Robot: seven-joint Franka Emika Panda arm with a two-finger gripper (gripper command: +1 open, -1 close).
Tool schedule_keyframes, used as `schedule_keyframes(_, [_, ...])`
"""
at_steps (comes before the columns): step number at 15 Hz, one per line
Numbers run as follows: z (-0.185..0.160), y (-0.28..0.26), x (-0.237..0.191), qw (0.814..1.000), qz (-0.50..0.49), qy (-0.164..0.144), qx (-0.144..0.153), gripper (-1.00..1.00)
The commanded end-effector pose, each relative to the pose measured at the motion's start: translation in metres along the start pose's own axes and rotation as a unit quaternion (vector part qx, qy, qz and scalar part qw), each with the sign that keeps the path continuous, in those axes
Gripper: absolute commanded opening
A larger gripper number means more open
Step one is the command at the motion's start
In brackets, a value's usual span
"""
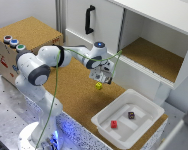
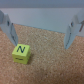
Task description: Push left the yellow block
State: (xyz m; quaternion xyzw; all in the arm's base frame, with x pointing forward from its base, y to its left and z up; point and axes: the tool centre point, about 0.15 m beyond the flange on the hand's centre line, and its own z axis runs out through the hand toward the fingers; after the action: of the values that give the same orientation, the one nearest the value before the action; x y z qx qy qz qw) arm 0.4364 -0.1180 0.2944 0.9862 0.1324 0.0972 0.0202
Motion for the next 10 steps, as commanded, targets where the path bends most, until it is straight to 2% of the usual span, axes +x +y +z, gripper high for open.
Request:
schedule_keyframes(1, [0.049, 0.017, 0.014, 0.999, -0.019, 0.022, 0.028, -1.00])
schedule_keyframes(6, [0.067, 0.019, 0.017, 0.999, -0.021, 0.011, 0.038, -1.00])
schedule_keyframes(10, [0.078, 0.001, 0.026, 0.998, -0.025, 0.014, 0.050, -1.00])
